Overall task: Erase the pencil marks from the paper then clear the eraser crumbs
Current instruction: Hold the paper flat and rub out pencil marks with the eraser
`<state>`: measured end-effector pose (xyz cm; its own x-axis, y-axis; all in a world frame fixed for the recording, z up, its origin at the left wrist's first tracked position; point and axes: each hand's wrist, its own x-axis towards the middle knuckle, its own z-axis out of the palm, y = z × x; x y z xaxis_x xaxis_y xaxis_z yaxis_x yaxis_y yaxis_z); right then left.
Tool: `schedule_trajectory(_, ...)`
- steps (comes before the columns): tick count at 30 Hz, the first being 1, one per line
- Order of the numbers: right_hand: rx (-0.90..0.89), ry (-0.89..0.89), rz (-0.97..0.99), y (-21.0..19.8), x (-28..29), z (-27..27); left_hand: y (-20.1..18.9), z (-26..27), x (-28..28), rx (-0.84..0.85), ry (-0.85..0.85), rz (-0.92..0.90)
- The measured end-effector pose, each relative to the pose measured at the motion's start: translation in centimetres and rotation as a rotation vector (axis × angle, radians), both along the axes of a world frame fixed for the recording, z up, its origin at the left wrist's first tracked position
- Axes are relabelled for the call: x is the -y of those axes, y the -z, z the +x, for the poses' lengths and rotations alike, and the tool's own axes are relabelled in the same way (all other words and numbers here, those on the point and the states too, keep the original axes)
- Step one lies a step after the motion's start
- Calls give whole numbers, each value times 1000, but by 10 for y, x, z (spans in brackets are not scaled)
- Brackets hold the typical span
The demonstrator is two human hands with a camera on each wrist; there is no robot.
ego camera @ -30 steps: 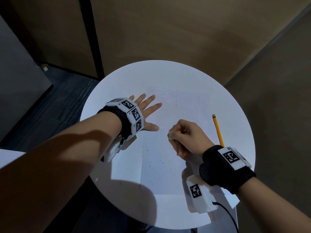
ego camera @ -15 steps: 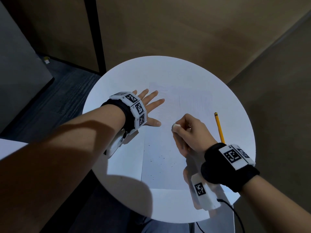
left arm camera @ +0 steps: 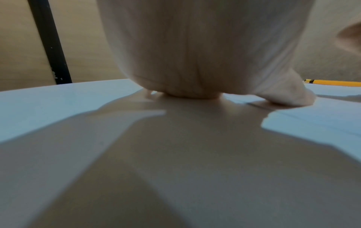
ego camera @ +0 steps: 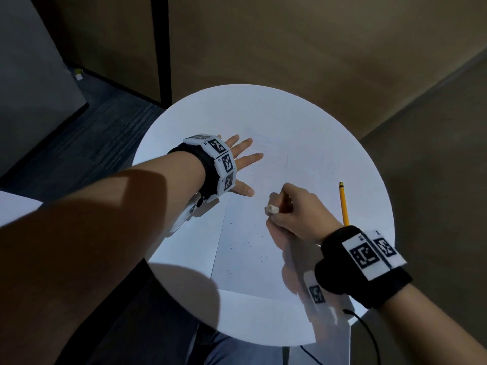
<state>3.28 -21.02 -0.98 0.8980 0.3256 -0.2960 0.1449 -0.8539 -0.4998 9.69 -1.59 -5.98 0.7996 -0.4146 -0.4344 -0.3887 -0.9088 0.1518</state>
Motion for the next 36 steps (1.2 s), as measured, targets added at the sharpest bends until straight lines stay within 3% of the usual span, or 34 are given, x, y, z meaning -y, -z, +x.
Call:
schedule_trajectory(7,0,11,-44,-7,1,10,2,-1,0,20,4,-6)
schedule_trajectory(12,-194,376,478,-19,3,14,5,1,-1,16,-7,-24)
schedule_trajectory(14,-192,334,436,-17,3,15,5,1,-1,13,-8,-28)
schedule_trajectory(18,-16,127,111,-5,-1,11,5,0,-1,24,-10,-28)
schedule_trajectory(20,-23,70,44,-5,-1,9,5,0,-1,21,-8,-22)
schedule_trajectory(24,-231,56,71,-12,1,11,6,0,-1,23,-12,-35)
schedule_trajectory(28,-100,81,81,-8,2,10,8,0,-1,33,-16,-38)
schedule_trajectory(32,-152,22,48,-12,1,6,7,0,-1,30,-8,-13)
schedule_trajectory(36,31,80,59,-8,-3,9,8,2,-1,39,-6,17)
